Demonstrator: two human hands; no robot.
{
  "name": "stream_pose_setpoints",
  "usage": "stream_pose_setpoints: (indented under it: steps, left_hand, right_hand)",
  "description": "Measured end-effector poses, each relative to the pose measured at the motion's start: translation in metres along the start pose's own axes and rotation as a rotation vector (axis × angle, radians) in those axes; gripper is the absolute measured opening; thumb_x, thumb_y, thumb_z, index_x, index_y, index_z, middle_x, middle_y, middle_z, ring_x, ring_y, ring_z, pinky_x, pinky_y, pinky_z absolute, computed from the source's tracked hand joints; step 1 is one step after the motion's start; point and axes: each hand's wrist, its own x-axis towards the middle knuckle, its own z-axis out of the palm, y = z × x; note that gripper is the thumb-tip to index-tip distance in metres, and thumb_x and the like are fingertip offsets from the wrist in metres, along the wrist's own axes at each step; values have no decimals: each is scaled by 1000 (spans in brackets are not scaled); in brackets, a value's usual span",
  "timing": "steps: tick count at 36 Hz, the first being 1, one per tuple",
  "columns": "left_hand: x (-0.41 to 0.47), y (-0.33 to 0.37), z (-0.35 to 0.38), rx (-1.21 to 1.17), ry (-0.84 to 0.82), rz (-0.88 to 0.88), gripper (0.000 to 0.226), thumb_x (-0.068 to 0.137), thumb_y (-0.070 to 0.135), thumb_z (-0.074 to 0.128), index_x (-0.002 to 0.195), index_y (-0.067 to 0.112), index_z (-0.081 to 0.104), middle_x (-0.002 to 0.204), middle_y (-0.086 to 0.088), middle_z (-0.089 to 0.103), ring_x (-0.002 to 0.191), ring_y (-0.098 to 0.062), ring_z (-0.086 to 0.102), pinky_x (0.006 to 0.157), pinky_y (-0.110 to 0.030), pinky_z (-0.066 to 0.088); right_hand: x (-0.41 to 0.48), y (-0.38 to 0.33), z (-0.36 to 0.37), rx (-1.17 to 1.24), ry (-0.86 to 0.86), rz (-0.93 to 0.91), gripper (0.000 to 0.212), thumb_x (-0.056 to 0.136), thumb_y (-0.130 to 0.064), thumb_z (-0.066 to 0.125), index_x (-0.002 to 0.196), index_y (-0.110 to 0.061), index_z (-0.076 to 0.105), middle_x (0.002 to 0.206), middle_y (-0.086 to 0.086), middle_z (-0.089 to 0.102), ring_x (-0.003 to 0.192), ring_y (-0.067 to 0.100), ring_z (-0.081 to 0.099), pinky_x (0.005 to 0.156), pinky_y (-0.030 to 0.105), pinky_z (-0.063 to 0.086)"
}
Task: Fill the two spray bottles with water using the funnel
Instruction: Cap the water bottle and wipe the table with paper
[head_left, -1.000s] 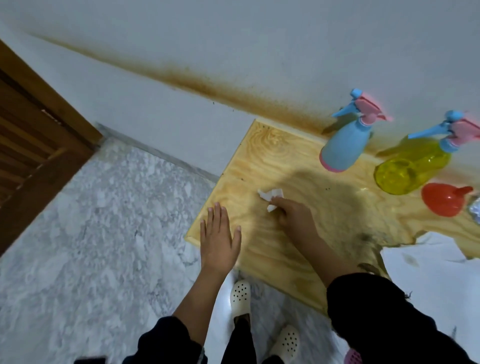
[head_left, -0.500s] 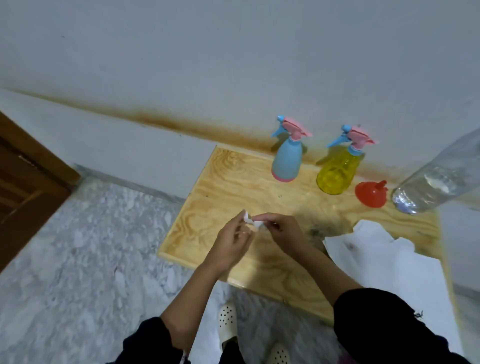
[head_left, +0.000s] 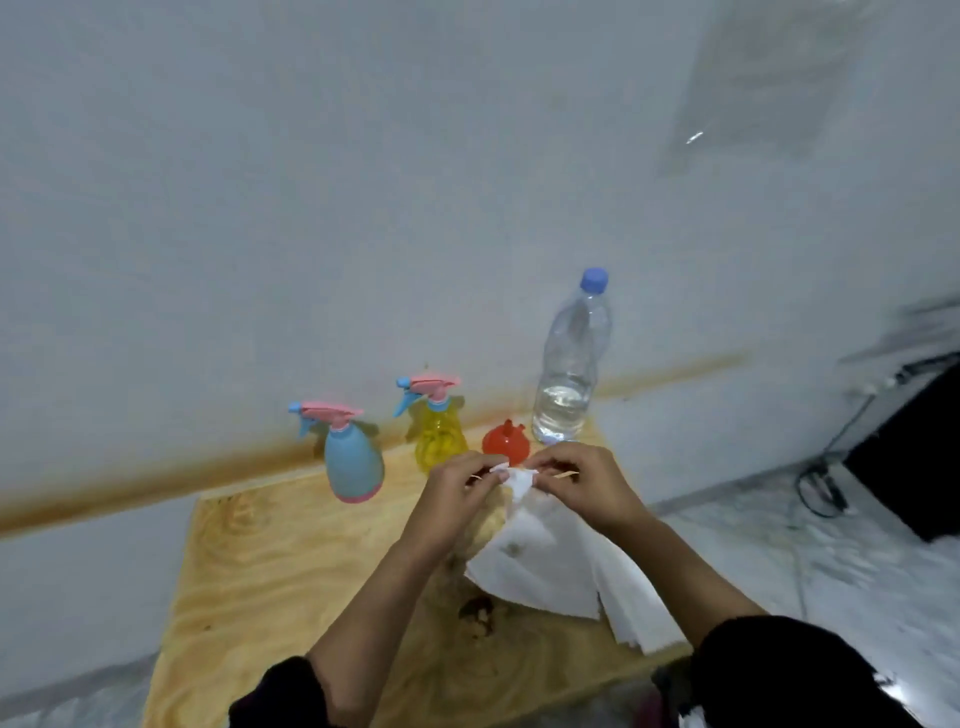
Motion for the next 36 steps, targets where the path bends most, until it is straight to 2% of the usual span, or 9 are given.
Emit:
stream_pose_setpoints:
  steps: [6, 10, 15, 18, 20, 22, 30, 34, 36]
  left_hand:
    - [33, 39, 70, 1, -317, 135, 22, 90, 20, 62, 111, 18, 69, 102, 13, 65, 96, 0, 57, 86, -14, 42]
    - [31, 58, 132, -12, -508, 224, 19, 90, 16, 61, 106, 14, 71, 100, 6, 69, 93, -8, 59, 84, -23, 45]
    - [7, 74, 208, 36, -695, 373, 18, 87, 11, 62, 100, 4, 71, 98, -6, 72, 89, -9, 60, 80, -9, 42]
    - [-9, 82, 252, 68, -823, 397, 23, 89, 21, 60, 103, 6, 71, 98, -6, 71, 87, -16, 64, 79, -21, 49]
    - [-18, 87, 281, 117, -872, 397, 22, 92, 22, 59, 106, 9, 70, 100, -4, 70, 90, -17, 64, 82, -27, 50]
    - [-27, 90, 311, 167, -922, 397, 22, 93, 24, 57, 108, 12, 69, 104, -3, 69, 95, -17, 63, 84, -26, 48]
    - [-48, 97, 412, 294, -1059, 416, 25, 96, 21, 51, 113, 12, 66, 110, -5, 67, 100, -19, 60, 76, -13, 34]
    - [-50, 97, 455, 344, -1086, 369, 28, 96, 21, 50, 120, 12, 63, 117, -5, 66, 104, -18, 60, 82, -18, 39]
    - [-52, 94, 471, 390, -1139, 334, 41, 97, 22, 49, 136, 12, 48, 130, -6, 58, 117, -19, 54, 91, -21, 37]
  right_hand:
    - [-55, 40, -67, -156, 172, 162, 15, 83, -10, 65, 90, -20, 74, 87, -16, 67, 82, 2, 63, 76, 23, 51]
    - [-112, 68, -95, -253, 314, 314, 12, 83, -19, 65, 88, -27, 72, 83, -21, 65, 77, 1, 61, 72, 25, 50]
    - [-192, 99, -114, -252, 412, 483, 13, 85, -17, 63, 91, -24, 71, 88, -16, 66, 79, 2, 61, 74, 25, 51]
    - [-234, 122, -122, -271, 434, 587, 17, 86, -18, 60, 96, -29, 70, 96, -16, 67, 85, 0, 60, 74, 20, 50]
    - [-257, 135, -128, -285, 447, 644, 19, 87, -16, 60, 100, -25, 70, 100, -14, 67, 89, 2, 59, 73, 7, 42]
    - [-275, 150, -134, -298, 457, 689, 19, 87, -15, 59, 101, -21, 70, 103, -11, 67, 93, 5, 59, 74, 4, 39]
    - [-318, 227, -153, -229, 438, 889, 20, 89, -20, 56, 105, -22, 67, 109, -3, 66, 98, 15, 61, 79, 29, 50]
    - [-326, 258, -162, -207, 385, 974, 24, 93, -20, 49, 112, -21, 65, 116, -2, 64, 102, 17, 60, 79, 26, 47]
    - [-331, 270, -167, -165, 369, 1008, 30, 93, -18, 49, 121, -21, 59, 124, -2, 60, 110, 17, 57, 88, 28, 47]
